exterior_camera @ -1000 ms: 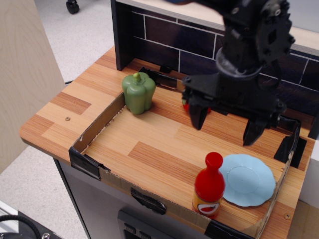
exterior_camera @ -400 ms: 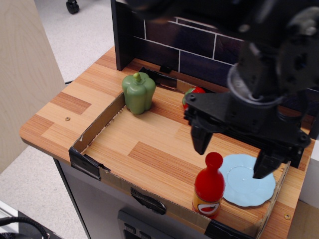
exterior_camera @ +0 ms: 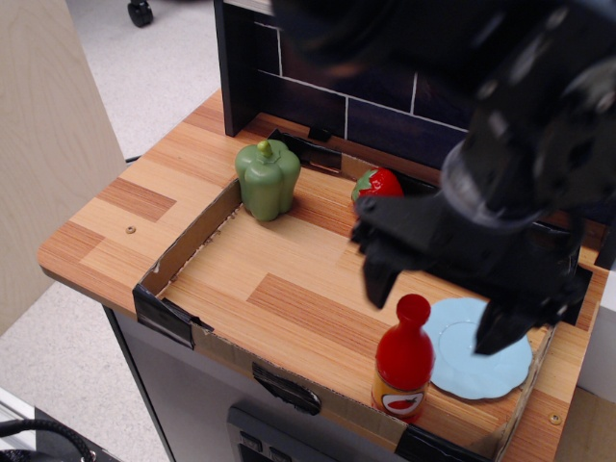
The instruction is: Topple hot sauce bottle
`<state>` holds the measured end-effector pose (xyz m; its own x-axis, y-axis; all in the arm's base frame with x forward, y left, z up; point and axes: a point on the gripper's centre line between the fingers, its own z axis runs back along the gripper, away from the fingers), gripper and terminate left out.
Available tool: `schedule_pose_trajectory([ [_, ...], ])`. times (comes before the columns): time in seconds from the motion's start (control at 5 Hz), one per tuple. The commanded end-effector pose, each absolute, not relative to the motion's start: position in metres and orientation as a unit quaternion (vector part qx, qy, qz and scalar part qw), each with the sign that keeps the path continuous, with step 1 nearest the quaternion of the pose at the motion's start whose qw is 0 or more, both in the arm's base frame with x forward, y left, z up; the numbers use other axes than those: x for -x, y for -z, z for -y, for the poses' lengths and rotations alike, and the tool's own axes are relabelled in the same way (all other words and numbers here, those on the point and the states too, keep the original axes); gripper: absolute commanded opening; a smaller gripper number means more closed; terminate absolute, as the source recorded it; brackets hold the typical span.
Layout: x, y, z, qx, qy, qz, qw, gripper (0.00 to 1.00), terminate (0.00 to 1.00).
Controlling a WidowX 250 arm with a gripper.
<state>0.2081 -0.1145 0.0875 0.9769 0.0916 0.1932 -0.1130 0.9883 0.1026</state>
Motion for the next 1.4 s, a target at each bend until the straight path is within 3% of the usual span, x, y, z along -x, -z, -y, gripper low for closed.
schedule_pose_trajectory([
  [0.0, -0.207, -0.097, 0.113, -0.038, -0.06, 0.094, 0.993, 1.0, 0.0],
  [0.2, -0.209, -0.096, 0.112, -0.03, -0.072, 0.088, 0.993, 0.0, 0.0],
  [0.4, -0.21, -0.096, 0.109, -0.028, -0.072, 0.08, 0.994, 0.0, 0.0],
  [1.0, -0.229, -0.118, 0.072, -0.082, -0.019, 0.093, 0.992, 0.0, 0.0],
  [1.2, -0.251, -0.119, 0.063, -0.051, 0.017, 0.173, 0.983, 0.0, 0.0],
])
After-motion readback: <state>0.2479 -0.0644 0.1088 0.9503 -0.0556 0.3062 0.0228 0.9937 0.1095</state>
